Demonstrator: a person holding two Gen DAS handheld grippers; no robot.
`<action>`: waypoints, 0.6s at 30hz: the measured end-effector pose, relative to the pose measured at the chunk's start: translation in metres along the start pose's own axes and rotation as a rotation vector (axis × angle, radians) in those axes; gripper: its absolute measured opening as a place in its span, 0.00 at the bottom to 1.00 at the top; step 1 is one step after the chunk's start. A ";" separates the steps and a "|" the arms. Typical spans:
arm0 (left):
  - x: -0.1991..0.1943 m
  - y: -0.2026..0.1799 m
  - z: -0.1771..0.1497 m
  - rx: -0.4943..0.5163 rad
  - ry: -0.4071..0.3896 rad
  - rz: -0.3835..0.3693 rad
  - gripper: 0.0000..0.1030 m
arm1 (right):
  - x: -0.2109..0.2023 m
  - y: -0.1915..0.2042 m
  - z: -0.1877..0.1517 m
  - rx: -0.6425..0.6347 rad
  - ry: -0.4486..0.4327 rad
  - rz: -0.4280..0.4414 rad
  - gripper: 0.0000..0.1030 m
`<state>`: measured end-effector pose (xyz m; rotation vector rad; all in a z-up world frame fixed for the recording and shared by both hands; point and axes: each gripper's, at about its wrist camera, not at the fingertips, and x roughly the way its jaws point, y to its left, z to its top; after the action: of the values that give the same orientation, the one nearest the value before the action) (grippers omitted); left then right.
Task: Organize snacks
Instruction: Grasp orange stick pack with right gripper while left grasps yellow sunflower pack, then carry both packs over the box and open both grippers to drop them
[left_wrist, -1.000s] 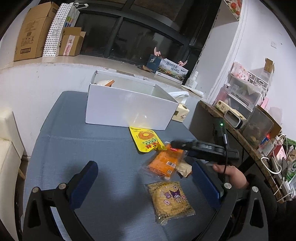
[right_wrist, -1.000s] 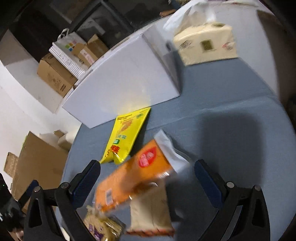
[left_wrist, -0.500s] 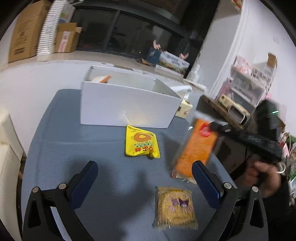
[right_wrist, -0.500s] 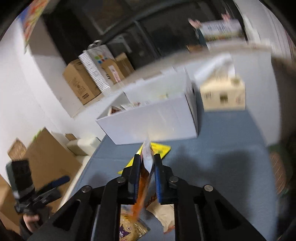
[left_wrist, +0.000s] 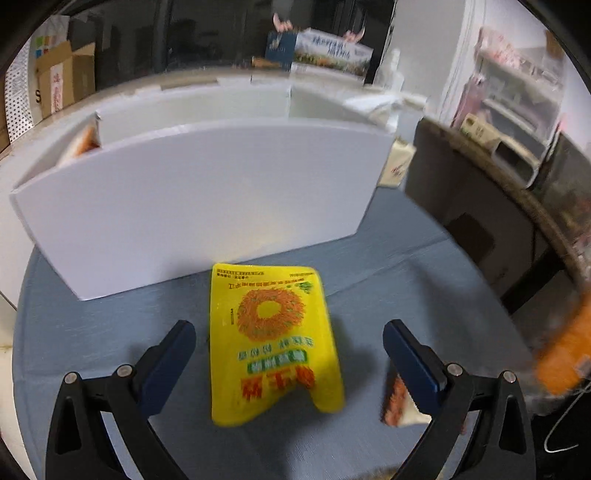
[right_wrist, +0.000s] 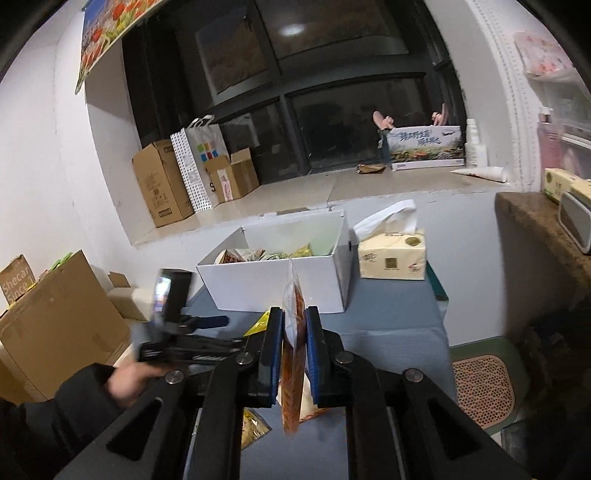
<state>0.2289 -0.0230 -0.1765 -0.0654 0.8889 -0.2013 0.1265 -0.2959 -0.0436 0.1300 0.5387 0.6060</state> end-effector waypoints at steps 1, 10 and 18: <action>0.005 0.000 0.000 0.002 0.008 0.008 1.00 | -0.002 -0.003 -0.001 0.008 -0.005 0.000 0.12; 0.029 0.006 -0.007 0.029 0.050 0.069 0.67 | 0.001 -0.011 -0.009 0.034 0.007 0.004 0.12; -0.039 0.015 -0.027 0.004 -0.097 -0.015 0.43 | 0.010 -0.007 -0.010 0.029 0.016 0.014 0.12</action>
<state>0.1861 0.0006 -0.1655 -0.0776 0.7913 -0.2120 0.1315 -0.2960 -0.0588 0.1563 0.5625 0.6138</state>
